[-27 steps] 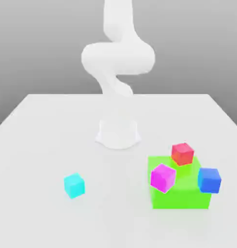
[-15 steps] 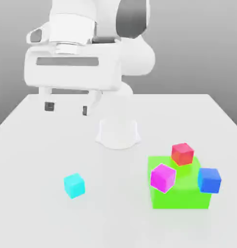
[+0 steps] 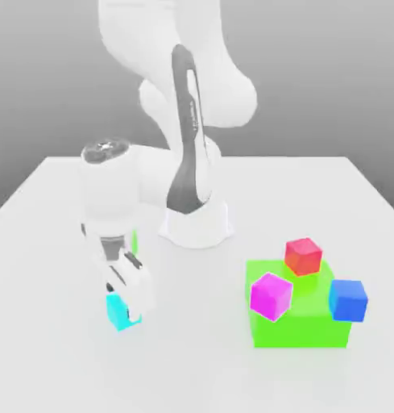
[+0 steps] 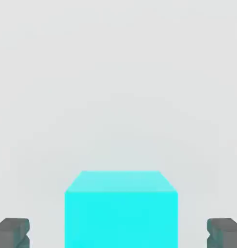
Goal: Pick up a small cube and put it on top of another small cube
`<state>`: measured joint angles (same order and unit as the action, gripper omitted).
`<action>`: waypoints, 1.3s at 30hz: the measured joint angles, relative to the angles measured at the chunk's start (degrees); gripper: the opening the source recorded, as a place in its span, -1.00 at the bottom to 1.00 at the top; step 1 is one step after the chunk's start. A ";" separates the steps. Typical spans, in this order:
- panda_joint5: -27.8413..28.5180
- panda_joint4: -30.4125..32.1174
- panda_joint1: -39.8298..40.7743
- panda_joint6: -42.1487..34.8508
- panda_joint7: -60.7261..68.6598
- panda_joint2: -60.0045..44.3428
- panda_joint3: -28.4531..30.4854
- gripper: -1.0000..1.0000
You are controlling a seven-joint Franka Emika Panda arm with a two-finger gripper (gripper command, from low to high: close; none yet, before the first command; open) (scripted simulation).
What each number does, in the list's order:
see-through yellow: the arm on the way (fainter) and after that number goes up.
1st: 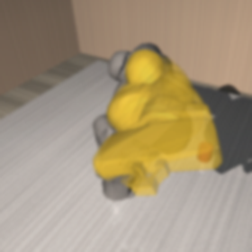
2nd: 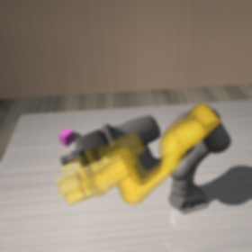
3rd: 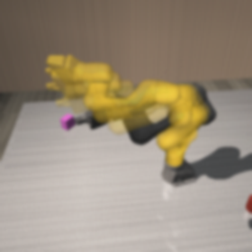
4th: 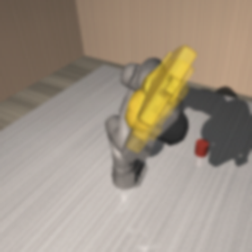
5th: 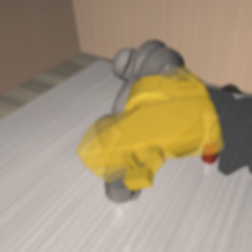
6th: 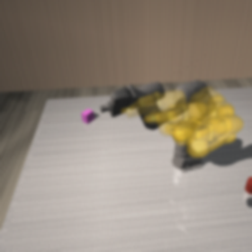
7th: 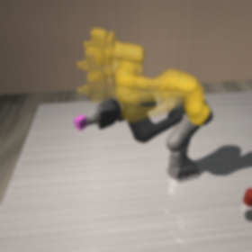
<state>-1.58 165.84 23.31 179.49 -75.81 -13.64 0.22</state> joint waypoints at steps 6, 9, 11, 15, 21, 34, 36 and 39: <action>0.24 -0.08 0.16 0.44 -0.21 -0.45 -0.12 -1.00; 0.76 0.81 -0.35 -3.55 -0.64 4.42 0.49 -1.00; 1.32 1.55 -0.42 -6.82 -1.05 8.43 0.72 -1.00; 1.04 2.77 -2.16 -13.73 -2.54 16.64 -0.19 -1.00; -5.84 2.47 -12.34 -25.19 -13.52 28.50 -8.97 -1.00; -20.87 2.30 -37.03 -43.77 -38.42 47.35 -28.79 -1.00; -21.44 2.95 -37.14 -40.27 -39.13 44.44 -30.32 -1.00; -21.88 4.08 -36.62 -33.65 -39.53 38.91 -32.12 -1.00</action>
<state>-23.47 169.92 -13.31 145.84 -115.34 25.27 -31.90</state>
